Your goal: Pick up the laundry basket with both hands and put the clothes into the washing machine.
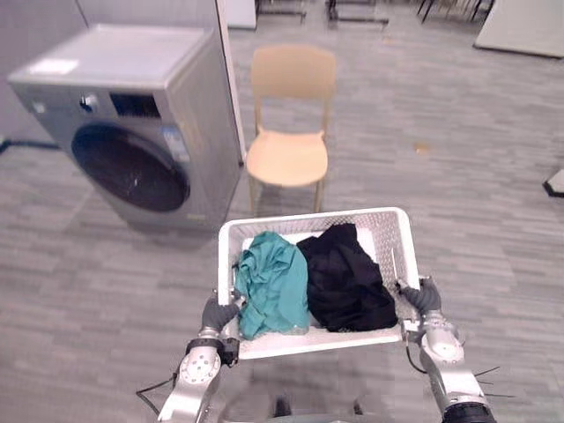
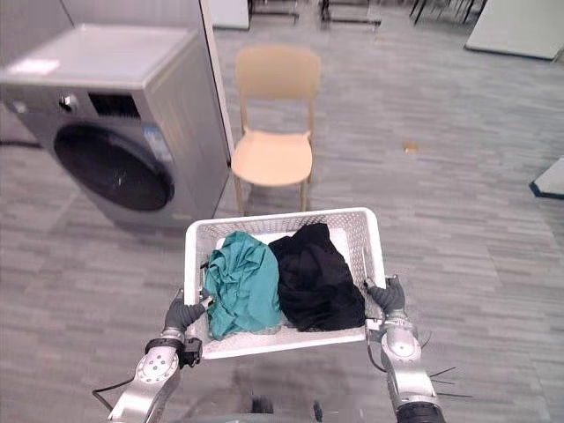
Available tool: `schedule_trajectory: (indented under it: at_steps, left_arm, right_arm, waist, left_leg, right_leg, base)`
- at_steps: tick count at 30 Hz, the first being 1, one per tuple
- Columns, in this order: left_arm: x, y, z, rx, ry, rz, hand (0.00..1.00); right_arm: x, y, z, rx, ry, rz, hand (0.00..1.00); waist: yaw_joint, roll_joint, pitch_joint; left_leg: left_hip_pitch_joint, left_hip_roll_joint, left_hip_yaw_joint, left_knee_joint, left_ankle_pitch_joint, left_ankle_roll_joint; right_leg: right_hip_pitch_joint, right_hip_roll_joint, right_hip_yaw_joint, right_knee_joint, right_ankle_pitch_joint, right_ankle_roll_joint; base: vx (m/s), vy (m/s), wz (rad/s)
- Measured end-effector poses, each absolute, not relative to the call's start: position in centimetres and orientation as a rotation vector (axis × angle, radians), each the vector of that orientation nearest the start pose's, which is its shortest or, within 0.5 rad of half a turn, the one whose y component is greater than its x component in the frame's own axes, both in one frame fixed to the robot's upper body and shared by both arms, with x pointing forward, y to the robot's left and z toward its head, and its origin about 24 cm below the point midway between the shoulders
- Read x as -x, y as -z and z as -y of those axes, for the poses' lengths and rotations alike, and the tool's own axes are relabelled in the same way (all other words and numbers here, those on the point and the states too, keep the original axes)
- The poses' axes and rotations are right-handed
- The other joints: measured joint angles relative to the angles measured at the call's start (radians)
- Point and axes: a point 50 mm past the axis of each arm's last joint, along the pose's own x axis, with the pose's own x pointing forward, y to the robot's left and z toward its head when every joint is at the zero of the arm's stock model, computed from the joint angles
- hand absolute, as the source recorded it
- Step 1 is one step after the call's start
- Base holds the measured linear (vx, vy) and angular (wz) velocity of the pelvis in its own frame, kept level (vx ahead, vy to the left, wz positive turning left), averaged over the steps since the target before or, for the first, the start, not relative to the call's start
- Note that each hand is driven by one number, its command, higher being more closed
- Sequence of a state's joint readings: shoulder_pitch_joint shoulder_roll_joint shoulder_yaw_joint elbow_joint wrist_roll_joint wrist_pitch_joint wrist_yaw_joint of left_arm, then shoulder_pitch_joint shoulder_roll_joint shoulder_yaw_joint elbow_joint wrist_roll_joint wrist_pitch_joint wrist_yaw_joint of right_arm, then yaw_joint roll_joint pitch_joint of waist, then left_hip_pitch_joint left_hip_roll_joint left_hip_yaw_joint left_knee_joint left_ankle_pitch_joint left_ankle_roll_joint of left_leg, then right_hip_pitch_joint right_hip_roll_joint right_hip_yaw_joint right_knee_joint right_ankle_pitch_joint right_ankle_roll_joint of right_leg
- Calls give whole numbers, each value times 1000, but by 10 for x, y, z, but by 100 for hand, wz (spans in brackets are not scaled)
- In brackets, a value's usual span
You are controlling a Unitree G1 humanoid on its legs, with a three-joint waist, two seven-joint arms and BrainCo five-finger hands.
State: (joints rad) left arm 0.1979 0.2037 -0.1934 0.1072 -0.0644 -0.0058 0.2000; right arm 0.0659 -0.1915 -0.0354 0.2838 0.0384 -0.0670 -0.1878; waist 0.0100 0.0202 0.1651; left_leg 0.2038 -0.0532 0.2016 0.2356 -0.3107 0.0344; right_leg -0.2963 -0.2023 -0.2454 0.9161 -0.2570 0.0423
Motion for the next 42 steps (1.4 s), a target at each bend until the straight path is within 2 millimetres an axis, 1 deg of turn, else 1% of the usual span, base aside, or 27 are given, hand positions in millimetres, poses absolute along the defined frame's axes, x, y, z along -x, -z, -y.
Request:
schedule_trajectory:
  at_steps: [1,3,4,5,6,7,8,9,10,11,14,15,17,18,19,20,23,27,29,31,34,35,36,37,38,40,42]
  left_arm:
    - [-200,27,-167,-158,-55,-304,100]
    - [-203,28,-166,-160,-52,-305,100]
    - [-203,28,-166,-162,-52,-305,100]
    - [-202,29,-166,-168,-47,-309,100]
    - [-201,30,-163,-166,-40,-315,100]
    - [-200,35,-157,-159,-36,-334,100]
    - [-200,36,-157,-164,-40,-335,100]
    - [-201,36,-158,-162,-47,-334,100]
    - [-198,38,-161,-154,-70,-346,100]
    - [-196,38,-162,-152,-72,-346,100]
    - [-195,36,-162,-147,-73,-317,100]
    - [-198,34,-161,-145,-70,-301,100]
    - [-200,33,-161,-147,-68,-299,100]
    - [-201,34,-159,-148,-58,-301,100]
    - [-200,35,-156,-142,-53,-306,100]
    - [-199,39,-154,-144,-46,-320,100]
    - [-205,43,-154,-162,-27,-348,100]
    - [-199,51,-154,-191,5,-391,100]
    - [-198,54,-157,-206,9,-406,100]
    - [-198,53,-161,-232,12,-402,100]
    - [-201,54,-163,-269,19,-399,100]
    - [-205,55,-163,-284,29,-404,100]
    - [-207,55,-164,-294,30,-401,100]
    - [-210,56,-164,-299,30,-405,100]
    - [-215,57,-162,-303,31,-408,100]
    - [-229,48,-159,-311,29,-363,100]
    - [-250,32,-158,-318,8,-292,100]
  right_arm:
    - [-223,23,220,176,265,-262,100]
    - [-223,22,220,177,269,-259,100]
    - [-220,20,220,176,270,-251,100]
    - [-216,20,221,180,273,-253,100]
    - [-213,22,224,186,281,-261,100]
    - [-210,24,228,197,292,-278,100]
    - [-211,21,228,196,290,-272,100]
    - [-211,20,227,195,286,-266,100]
    - [-212,15,223,196,270,-255,100]
    - [-206,10,223,194,274,-233,100]
    - [-206,-2,221,187,282,-176,100]
    - [-207,-4,222,186,289,-153,100]
    - [-207,-4,222,185,294,-154,100]
    - [-206,-1,224,185,303,-166,100]
    - [-205,-1,227,191,310,-170,100]
    - [-204,4,232,189,327,-191,100]
    - [-193,26,229,146,351,-286,100]
    - [-189,39,231,159,349,-350,100]
    - [-186,46,228,148,349,-380,100]
    - [-185,49,226,140,350,-391,100]
    - [-185,51,224,134,350,-396,100]
    - [-183,52,223,133,358,-402,100]
    - [-183,53,220,122,358,-406,100]
    - [-184,55,219,122,359,-409,100]
    - [-191,56,221,139,352,-412,100]
    - [-205,49,223,148,344,-381,100]
    - [-222,38,223,135,355,-325,100]
  waist:
    - [-13,8,5]
    - [-32,5,6]
    - [-45,-9,2]
    - [-55,-24,-4]
    - [-62,-14,-9]
    - [-59,33,-31]
    - [-54,75,-30]
    - [-52,84,-26]
    - [-36,77,-21]
    - [-24,81,-14]
    - [-12,50,-2]
    - [7,27,-1]
    - [13,12,7]
    - [9,16,8]
    - [5,40,3]
    - [3,50,11]
    - [-9,-27,-5]
    - [5,-31,-2]
    - [-4,-32,0]
    - [-28,-43,-5]
    - [-52,-52,-8]
    - [-52,-67,-10]
    - [-49,-89,-10]
    - [-49,-105,-7]
    - [-47,-72,-7]
    - [-49,-44,38]
    - [-55,-38,91]
  left_leg:
    - [44,3,-12,-29,-2,-9]
    - [90,-1,-23,-53,-13,-28]
    - [134,-21,-50,-75,-24,-47]
    - [185,-40,-81,-75,-36,-69]
    - [199,-31,-101,-58,-45,-83]
    - [180,8,-114,33,-45,-85]
    - [103,62,-110,226,-11,-119]
    - [52,77,-101,337,45,-122]
    - [-32,105,-75,548,266,-121]
    - [-108,182,-42,773,253,-108]
    - [-259,263,14,947,140,-43]
    - [-357,263,17,865,63,-38]
    - [-422,244,-3,685,45,-47]
    - [-435,208,-43,368,78,-70]
    - [-425,209,-70,218,156,-95]
    - [-419,210,-82,149,257,-72]
    - [-348,70,-82,6,259,-49]
    - [-241,36,-17,-87,236,-20]
    - [-152,38,-5,-141,230,-8]
    - [-123,45,-5,-155,220,-2]
    - [-103,61,-3,-164,207,-23]
    - [-105,59,1,-141,198,-38]
    - [-109,46,1,-122,191,-48]
    - [-113,35,-3,-94,172,-58]
    - [-160,74,-4,-34,144,-75]
    - [-233,115,-5,46,113,-82]
    - [-339,147,-7,141,86,-84]
  right_leg:
    - [-47,56,-10,-175,15,-7]
    - [-73,115,1,-474,122,-5]
    - [-79,148,11,-664,218,-16]
    - [-86,155,31,-712,303,-81]
    - [-84,161,48,-687,388,-127]
    - [-94,180,47,-618,408,-119]
    - [-72,212,23,-594,357,-122]
    - [-51,226,21,-589,333,-125]
    - [6,240,45,-595,288,-122]
    - [98,254,51,-632,258,-118]
    - [264,242,87,-717,221,-99]
    - [334,209,116,-777,220,-94]
    - [365,172,118,-789,213,-76]
    - [382,132,130,-763,161,2]
    - [381,143,135,-745,137,27]
    - [390,140,153,-723,99,53]
    - [396,16,173,-727,74,86]
    - [318,-26,236,-504,86,88]
    - [222,-34,226,-280,163,91]
    - [161,-35,216,-199,87,62]
    - [95,13,216,-295,33,61]
    - [94,37,218,-451,90,51]
    - [96,40,221,-511,175,38]
    - [99,27,214,-537,201,43]
    - [101,55,214,-576,210,34]
    - [91,89,206,-618,235,18]
    - [31,110,196,-618,247,12]
  base:
    - [666,59,34]
    - [539,25,41]
    - [693,-16,53]
    - [721,-27,60]
    - [875,-44,47]
    - [727,-45,23]
    - [718,-55,7]
    - [715,-65,-15]
    - [695,-48,-20]
    - [667,-29,-21]
    - [630,52,-21]
    - [525,116,-45]
    - [497,227,-33]
    - [484,325,-19]
    - [381,297,-14]
    - [252,228,-1]
    - [268,220,26]
    - [261,168,-33]
    - [220,92,-37]
    - [219,51,-10]
    - [213,-27,8]
    - [207,-81,14]
    - [206,-126,10]
    - [235,-174,-9]
    - [224,-177,-13]
    - [94,-124,-18]
    - [-44,-90,-6]
